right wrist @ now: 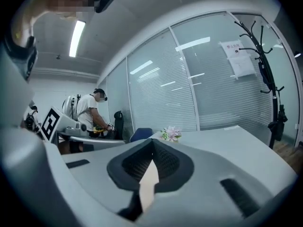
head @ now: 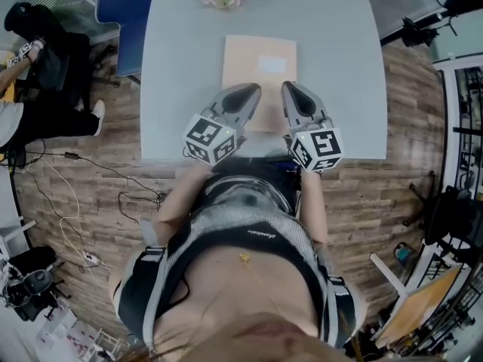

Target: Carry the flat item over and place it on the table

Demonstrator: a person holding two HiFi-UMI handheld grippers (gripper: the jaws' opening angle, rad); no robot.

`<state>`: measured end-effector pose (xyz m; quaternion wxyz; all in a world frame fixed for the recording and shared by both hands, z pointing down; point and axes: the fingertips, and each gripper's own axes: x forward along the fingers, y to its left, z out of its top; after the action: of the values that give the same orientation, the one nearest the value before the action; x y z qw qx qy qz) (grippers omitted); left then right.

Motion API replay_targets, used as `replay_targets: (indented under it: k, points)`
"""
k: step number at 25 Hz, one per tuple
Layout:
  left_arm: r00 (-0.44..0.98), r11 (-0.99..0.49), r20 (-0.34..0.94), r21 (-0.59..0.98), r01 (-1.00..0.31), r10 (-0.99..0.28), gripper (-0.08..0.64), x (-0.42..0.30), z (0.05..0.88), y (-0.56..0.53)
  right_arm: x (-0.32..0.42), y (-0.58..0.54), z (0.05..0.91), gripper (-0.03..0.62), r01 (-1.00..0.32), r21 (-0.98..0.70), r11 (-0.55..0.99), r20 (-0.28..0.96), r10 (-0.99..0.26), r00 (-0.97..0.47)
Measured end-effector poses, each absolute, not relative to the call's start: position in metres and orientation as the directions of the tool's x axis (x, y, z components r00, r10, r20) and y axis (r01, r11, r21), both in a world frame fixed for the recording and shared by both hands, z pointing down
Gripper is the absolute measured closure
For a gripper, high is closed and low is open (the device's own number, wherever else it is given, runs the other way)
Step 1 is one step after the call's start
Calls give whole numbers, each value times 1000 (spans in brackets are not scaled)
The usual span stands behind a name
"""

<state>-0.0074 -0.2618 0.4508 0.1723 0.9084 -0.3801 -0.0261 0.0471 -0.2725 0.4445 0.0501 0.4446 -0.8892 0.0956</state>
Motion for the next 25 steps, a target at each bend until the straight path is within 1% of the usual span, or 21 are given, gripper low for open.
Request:
replay_targets:
  k: [3, 10, 14, 17, 21, 25]
  points:
    - [727, -690, 29, 292, -662, -686, 541, 0, 421, -256, 41, -265, 417, 588, -795, -90, 600, 126, -784, -607]
    - [740, -737, -69, 191, -648, -669, 541, 8, 370, -245, 26, -250, 370, 588, -774, 15, 633, 84, -772, -630]
    - [722, -725, -68, 120, -679, -688, 541, 3, 349, -240, 21, -242, 355, 588, -769, 23, 639, 50, -769, -638]
    - [727, -731, -81, 120, -672, -682, 541, 1, 338, -236, 19, -239, 351, 588, -764, 4, 645, 34, -764, -644]
    - [740, -739, -44, 113, -664, -671, 546, 0, 345, -232, 17, -236, 349, 588, -759, -3, 651, 30, -759, -651]
    - [724, -726, -65, 119, -677, -686, 551, -4, 341, -236, 14, -234, 346, 589, -753, -2, 658, 27, -753, -658]
